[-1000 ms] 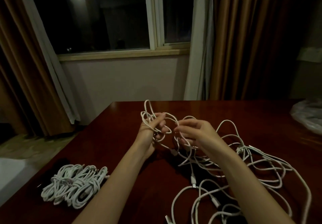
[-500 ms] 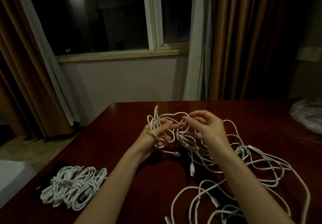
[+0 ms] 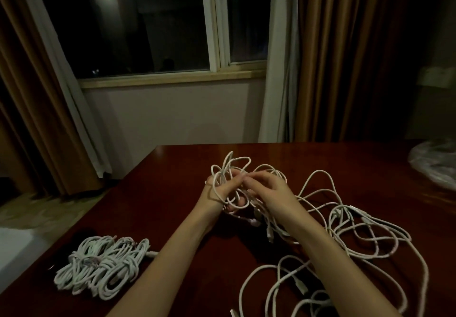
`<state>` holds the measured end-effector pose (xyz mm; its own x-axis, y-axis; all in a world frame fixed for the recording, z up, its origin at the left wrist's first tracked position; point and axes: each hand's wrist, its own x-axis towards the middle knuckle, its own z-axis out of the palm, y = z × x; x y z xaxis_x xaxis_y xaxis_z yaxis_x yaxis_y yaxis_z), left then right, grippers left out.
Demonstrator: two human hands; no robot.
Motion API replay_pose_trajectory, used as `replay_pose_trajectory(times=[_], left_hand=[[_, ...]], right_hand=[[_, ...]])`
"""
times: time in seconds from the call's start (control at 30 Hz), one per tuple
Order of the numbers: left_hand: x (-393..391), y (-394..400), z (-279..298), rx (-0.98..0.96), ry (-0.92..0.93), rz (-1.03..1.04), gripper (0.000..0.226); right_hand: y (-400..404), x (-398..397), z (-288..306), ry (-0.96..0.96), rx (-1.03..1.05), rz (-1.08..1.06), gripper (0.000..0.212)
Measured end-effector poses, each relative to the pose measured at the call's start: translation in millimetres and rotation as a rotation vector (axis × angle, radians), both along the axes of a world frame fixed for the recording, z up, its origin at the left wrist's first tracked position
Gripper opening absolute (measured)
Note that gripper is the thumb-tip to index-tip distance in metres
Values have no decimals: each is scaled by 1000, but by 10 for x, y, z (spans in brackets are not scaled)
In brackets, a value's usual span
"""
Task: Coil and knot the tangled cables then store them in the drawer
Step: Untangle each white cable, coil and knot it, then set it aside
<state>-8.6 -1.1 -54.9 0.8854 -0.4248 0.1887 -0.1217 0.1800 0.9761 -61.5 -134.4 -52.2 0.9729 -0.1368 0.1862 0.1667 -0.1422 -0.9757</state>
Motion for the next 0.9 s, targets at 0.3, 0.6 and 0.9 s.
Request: replay_pose_trajectory(times=[0.3, 0.6, 0.9], left_hand=[[138, 107, 31, -68, -20, 375, 24], [161, 185, 23, -23, -49, 452, 21], [165, 122, 84, -302, 104, 358, 6]], right_hand=[[-60, -64, -12, 107, -284, 143, 31], [-71, -88, 77, -62, -204, 20, 21], [52, -129, 17, 158, -360, 180, 25]])
